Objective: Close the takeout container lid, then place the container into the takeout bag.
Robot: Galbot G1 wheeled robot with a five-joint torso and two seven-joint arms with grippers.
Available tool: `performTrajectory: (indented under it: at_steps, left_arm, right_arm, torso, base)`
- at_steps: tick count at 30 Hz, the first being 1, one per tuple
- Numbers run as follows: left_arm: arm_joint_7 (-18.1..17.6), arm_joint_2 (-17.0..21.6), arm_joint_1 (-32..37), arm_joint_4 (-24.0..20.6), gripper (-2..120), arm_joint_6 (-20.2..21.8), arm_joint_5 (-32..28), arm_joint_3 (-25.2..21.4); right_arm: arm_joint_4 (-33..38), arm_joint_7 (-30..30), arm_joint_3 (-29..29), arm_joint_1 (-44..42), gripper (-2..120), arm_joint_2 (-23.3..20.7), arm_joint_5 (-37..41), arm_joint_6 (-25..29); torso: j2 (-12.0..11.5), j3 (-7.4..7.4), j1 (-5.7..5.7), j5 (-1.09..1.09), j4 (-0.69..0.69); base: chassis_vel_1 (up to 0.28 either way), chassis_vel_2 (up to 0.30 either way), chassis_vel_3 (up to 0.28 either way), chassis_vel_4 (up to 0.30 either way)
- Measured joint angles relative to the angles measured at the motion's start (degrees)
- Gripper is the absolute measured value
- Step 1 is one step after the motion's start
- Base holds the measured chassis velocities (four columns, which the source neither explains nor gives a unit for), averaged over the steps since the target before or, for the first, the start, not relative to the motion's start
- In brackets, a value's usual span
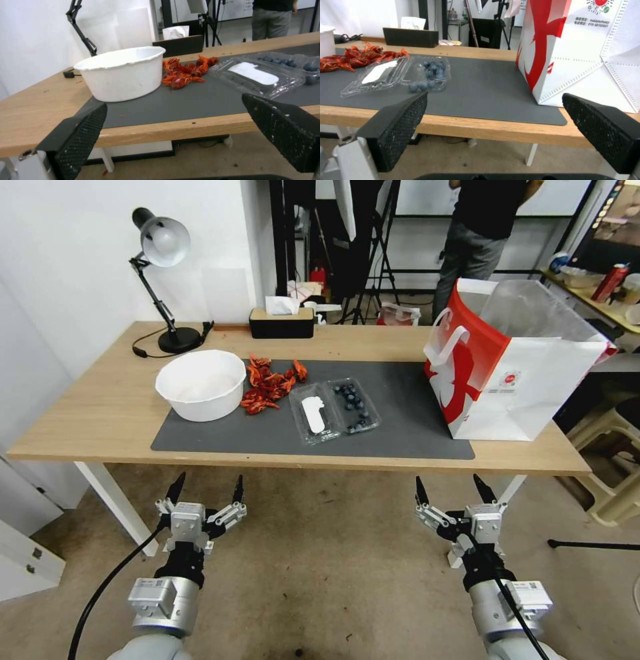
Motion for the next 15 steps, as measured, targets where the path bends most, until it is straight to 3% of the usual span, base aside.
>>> performTrajectory:
  at_steps: [15]
  left_arm:
    - [0.0,0.0,0.0,0.0,100,0.0,0.0,0.0]
  right_arm:
    - [0.0,0.0,0.0,0.0,100,0.0,0.0,0.0]
  torso:
    - [0.0,0.0,0.0,0.0,0.0]
  base:
    - [0.0,0.0,0.0,0.0]
